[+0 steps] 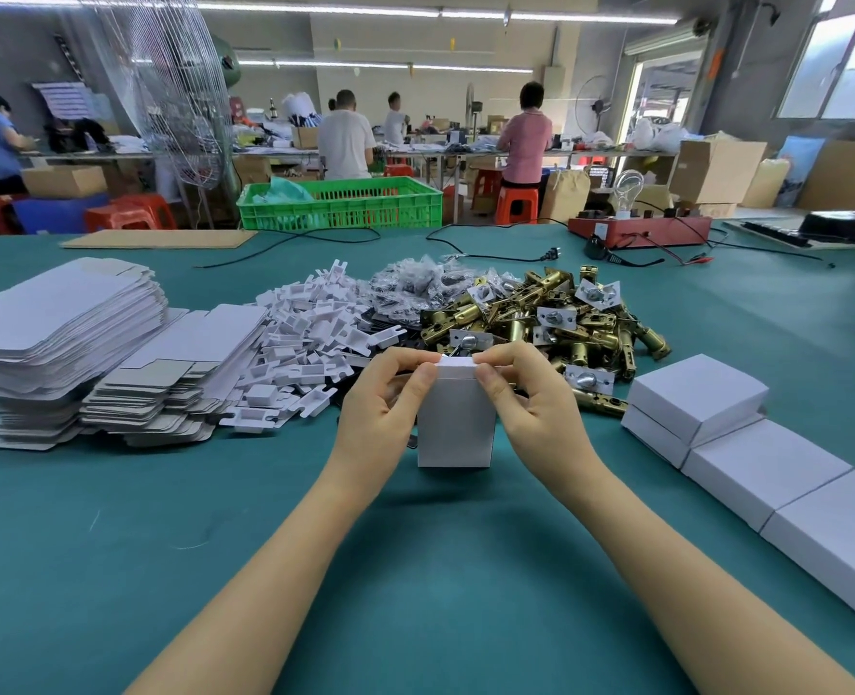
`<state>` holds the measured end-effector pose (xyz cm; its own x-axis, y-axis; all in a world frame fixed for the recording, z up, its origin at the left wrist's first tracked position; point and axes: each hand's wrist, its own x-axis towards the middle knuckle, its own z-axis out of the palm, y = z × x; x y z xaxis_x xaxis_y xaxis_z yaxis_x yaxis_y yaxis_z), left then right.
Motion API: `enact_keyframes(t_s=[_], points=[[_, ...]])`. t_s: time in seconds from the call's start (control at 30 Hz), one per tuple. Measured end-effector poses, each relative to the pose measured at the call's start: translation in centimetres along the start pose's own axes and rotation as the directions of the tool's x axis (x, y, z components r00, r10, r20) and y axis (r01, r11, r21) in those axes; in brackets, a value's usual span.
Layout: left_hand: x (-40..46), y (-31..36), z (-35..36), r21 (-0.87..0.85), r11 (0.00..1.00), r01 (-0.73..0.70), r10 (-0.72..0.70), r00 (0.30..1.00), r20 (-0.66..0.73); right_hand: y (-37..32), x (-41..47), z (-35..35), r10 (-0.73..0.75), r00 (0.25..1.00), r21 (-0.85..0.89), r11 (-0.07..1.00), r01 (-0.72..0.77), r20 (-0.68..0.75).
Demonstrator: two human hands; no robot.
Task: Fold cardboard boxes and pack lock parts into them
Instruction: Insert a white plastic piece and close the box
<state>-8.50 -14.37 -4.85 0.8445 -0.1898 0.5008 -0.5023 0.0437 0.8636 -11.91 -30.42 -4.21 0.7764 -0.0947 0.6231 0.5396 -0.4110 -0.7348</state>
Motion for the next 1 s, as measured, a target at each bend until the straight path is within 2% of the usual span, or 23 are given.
enact_keyframes(t_s=[0.27,0.37,0.53,0.63,0.73,0.8,0.9,1.0], points=[[0.0,-0.2,-0.5,0.111,0.989,-0.1,0.094,0.994,0.056,1.5,-0.3,0.2,-0.181,0.983,-0.093,0.979,0.179,-0.011],[-0.2,-0.6,-0.6,0.144,0.982,-0.121,0.11,0.99,0.083,2.3,-0.5,0.3,-0.184,0.983,-0.134,0.974,0.182,0.001],[-0.2,-0.9,-0.4,0.15,0.98,-0.129,0.12,0.99,0.071,2.5,-0.5,0.3,-0.138,0.99,-0.106,0.985,0.136,-0.013],[-0.6,-1.4,-0.3,0.158,0.985,-0.073,0.06,0.995,0.083,2.3,-0.7,0.4,-0.077,0.997,-0.058,0.995,0.078,0.014],[-0.9,-2.2,-0.5,0.141,0.982,0.121,-0.137,0.985,0.104,2.0,-1.0,0.5,0.025,0.999,0.001,1.0,-0.025,0.036],[-0.7,-2.7,-0.7,0.204,0.958,0.202,-0.234,0.961,0.146,2.0,-1.2,0.6,0.091,0.995,0.005,0.996,-0.091,0.032],[-0.5,-3.1,-0.7,0.329,0.922,0.204,-0.272,0.946,0.177,2.5,-1.0,0.5,0.236,0.972,-0.064,0.97,-0.235,0.005],[-0.4,-3.2,-0.5,0.219,0.939,0.266,-0.292,0.952,0.093,2.5,-0.7,0.5,0.366,0.929,-0.08,0.926,-0.369,-0.051]])
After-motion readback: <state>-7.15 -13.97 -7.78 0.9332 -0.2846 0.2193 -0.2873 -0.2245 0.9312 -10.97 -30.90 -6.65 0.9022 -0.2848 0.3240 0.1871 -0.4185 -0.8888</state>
